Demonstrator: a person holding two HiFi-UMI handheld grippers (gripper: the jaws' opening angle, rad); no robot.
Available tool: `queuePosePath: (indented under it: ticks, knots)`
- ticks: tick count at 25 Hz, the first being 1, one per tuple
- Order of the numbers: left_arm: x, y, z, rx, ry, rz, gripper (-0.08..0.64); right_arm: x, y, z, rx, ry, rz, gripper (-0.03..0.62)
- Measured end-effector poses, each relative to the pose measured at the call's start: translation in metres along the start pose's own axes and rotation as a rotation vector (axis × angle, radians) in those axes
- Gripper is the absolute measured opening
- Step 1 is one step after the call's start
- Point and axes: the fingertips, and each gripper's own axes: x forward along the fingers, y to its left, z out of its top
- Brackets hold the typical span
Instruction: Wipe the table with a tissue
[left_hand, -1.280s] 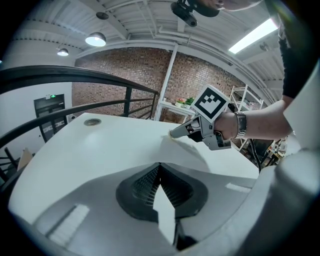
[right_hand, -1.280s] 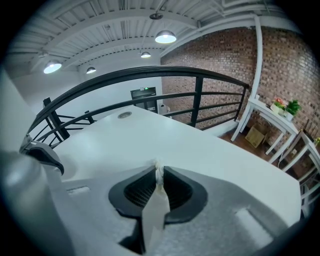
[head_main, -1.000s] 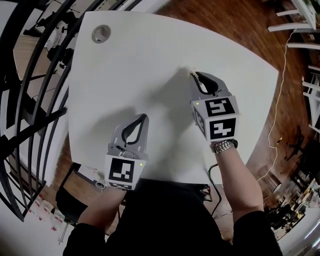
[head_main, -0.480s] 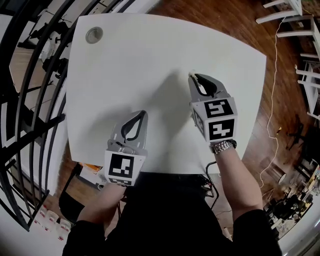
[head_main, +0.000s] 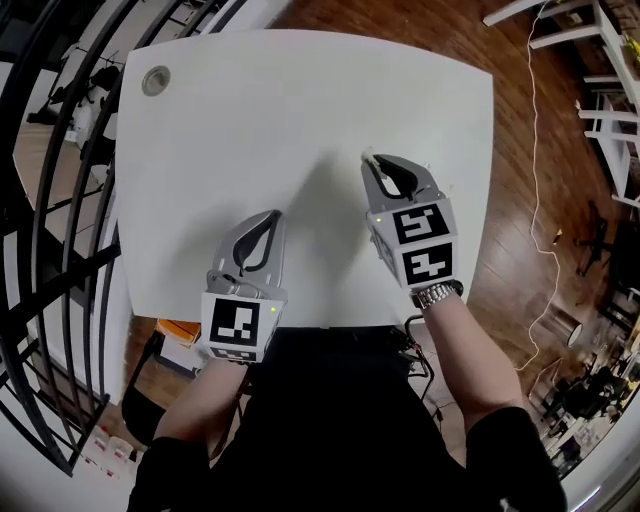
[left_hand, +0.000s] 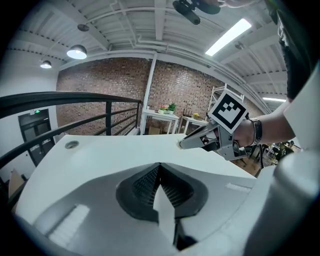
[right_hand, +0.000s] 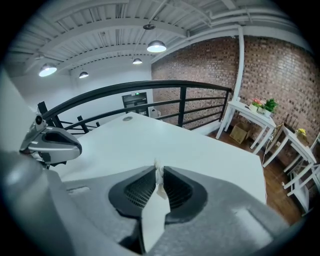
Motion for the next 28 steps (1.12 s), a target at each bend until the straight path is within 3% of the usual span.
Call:
queuePosePath:
  ticks: [16, 28]
  knots:
    - [0.033, -0.102, 0.003, 0.052, 0.023, -0.027, 0.017, -0.046, -0.059, -0.074, 0.051, 0.003, 0.022, 0.038]
    - [0.056, -0.136, 0.004, 0.08, 0.045, -0.038, 0.017, -0.047, -0.081, -0.1, 0.074, 0.002, 0.05, 0.038]
